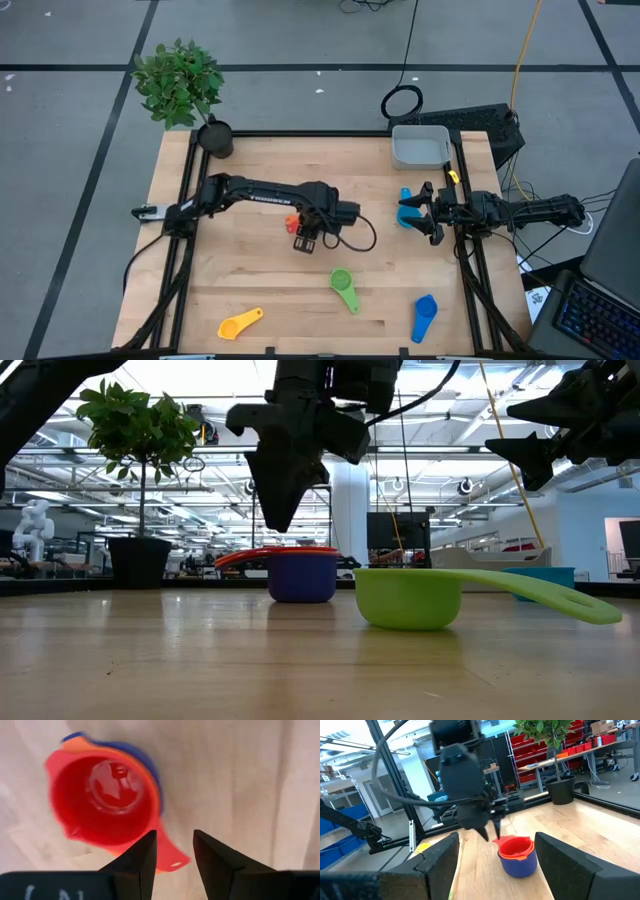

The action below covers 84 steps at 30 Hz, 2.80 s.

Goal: Nest measuring cups in basket
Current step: Stack the red measuring cup on top of the orange measuring cup

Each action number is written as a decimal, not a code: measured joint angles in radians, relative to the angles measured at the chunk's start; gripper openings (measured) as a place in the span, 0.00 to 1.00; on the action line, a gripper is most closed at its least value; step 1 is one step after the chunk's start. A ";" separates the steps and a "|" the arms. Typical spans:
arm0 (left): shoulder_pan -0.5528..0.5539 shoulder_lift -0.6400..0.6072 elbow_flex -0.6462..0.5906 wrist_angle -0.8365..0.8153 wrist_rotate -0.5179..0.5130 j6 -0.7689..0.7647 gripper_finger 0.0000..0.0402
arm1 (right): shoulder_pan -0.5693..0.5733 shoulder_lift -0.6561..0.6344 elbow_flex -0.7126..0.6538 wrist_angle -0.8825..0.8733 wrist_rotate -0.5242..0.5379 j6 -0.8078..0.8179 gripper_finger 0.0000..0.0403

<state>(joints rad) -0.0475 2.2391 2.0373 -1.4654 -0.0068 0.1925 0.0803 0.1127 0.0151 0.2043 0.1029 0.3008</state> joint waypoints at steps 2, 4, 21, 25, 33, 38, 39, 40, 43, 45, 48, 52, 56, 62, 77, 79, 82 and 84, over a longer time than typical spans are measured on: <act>-0.019 0.000 0.000 0.000 0.010 -0.012 0.33 | 0.000 0.000 0.000 0.000 0.000 0.000 0.62; -0.039 0.000 0.000 0.000 0.010 -0.020 0.33 | 0.000 0.000 0.000 0.000 0.000 -0.001 0.62; -0.081 -0.005 -0.053 0.080 0.010 -0.127 0.33 | 0.000 0.000 0.000 0.001 0.000 0.001 0.62; -0.047 -0.005 -0.153 0.078 0.007 -0.172 0.33 | 0.000 0.000 0.000 0.001 0.000 0.001 0.62; -0.003 -0.002 -0.271 0.093 0.007 -0.176 0.33 | 0.000 0.000 0.000 0.001 0.000 0.000 0.62; 0.016 -0.003 -0.271 0.029 0.005 -0.175 0.33 | 0.000 0.000 0.000 0.001 0.000 -0.001 0.62; 0.017 -0.007 -0.271 0.010 0.004 -0.175 0.33 | 0.000 0.000 0.000 0.001 0.000 -0.001 0.62; 0.017 -0.010 -0.271 -0.005 0.004 -0.175 0.33 | 0.000 0.000 0.000 0.001 0.000 -0.001 0.62; 0.016 -0.027 -0.270 -0.010 0.000 -0.160 0.33 | 0.000 0.000 0.000 0.001 0.000 -0.002 0.62; 0.016 -0.032 -0.270 0.020 -0.038 -0.131 0.33 | 0.000 0.000 0.000 0.001 0.001 -0.002 0.62; 0.033 -0.031 -0.270 0.059 -0.145 -0.112 0.33 | 0.000 0.000 0.000 0.004 0.000 -0.003 0.62; 0.064 -0.031 -0.270 0.062 -0.186 -0.144 0.33 | 0.000 0.000 0.000 0.000 0.000 0.015 0.62; 0.064 -0.057 -0.271 0.007 -0.172 -0.203 0.33 | 0.000 0.000 0.000 -0.005 0.000 0.017 0.62; 0.049 -0.093 -0.270 0.087 -0.130 -0.106 0.33 | 0.000 0.000 0.000 0.004 0.003 0.002 0.62; 0.207 -0.093 -0.270 0.125 -0.227 -0.048 0.33 | 0.000 0.000 0.000 0.003 0.000 0.063 0.62; 0.211 -0.093 -0.270 0.111 -0.161 -0.044 0.33 | 0.000 0.000 0.000 -0.002 -0.001 0.074 0.62; 0.207 -0.093 -0.270 0.066 -0.260 -0.043 0.33 | 0.000 0.000 0.000 -0.012 0.000 0.067 0.62; 0.205 -0.093 -0.270 0.068 -0.370 -0.033 0.33 | 0.000 0.000 0.000 -0.013 0.000 0.051 0.62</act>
<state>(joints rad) 0.1576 2.1456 1.7668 -1.3973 -0.3767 0.1595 0.0802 0.1127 0.0151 0.1909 0.1028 0.3514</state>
